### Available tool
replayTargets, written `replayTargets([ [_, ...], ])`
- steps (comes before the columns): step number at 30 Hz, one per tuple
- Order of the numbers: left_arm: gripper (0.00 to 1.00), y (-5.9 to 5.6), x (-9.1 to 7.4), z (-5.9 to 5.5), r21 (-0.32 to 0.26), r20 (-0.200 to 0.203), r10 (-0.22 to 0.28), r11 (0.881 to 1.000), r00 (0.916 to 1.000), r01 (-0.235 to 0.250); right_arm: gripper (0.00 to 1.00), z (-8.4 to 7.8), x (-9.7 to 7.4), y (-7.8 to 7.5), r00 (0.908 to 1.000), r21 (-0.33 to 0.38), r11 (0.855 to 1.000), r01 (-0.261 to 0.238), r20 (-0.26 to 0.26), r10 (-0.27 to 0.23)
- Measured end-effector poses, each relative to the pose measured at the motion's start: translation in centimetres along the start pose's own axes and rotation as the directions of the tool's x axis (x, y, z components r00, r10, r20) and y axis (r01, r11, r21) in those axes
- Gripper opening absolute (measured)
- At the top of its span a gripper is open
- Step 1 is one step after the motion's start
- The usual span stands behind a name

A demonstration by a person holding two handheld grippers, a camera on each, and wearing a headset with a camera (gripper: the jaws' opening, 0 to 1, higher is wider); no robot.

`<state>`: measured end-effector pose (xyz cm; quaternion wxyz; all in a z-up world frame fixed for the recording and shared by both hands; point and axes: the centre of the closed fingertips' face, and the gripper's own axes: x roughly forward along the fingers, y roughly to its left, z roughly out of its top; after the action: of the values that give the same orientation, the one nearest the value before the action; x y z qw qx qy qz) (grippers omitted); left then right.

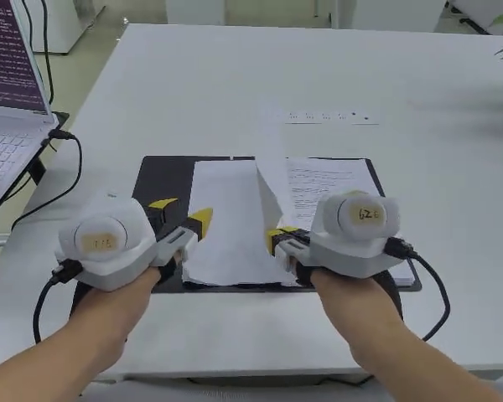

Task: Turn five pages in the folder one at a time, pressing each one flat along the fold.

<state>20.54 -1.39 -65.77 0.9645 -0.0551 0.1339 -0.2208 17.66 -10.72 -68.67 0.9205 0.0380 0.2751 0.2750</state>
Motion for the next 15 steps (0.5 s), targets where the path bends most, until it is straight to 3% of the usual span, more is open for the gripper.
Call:
replayTargets([
  [7, 0.29, 2.0, -0.5, -0.9, -0.012, -0.012, 0.019, 1.0, 0.9997, -0.02, 0.0, -1.6, 2.0, 1.7, 0.9969, -0.071, 0.997, -0.026, -0.076, 0.021],
  [15, 0.28, 3.4, -1.0, -1.6, -0.025, -0.023, 0.042, 0.999, 0.9989, -0.042, 0.0, -3.2, 3.9, 2.8, 0.9884, -0.123, 0.991, -0.049, -0.148, 0.031],
])
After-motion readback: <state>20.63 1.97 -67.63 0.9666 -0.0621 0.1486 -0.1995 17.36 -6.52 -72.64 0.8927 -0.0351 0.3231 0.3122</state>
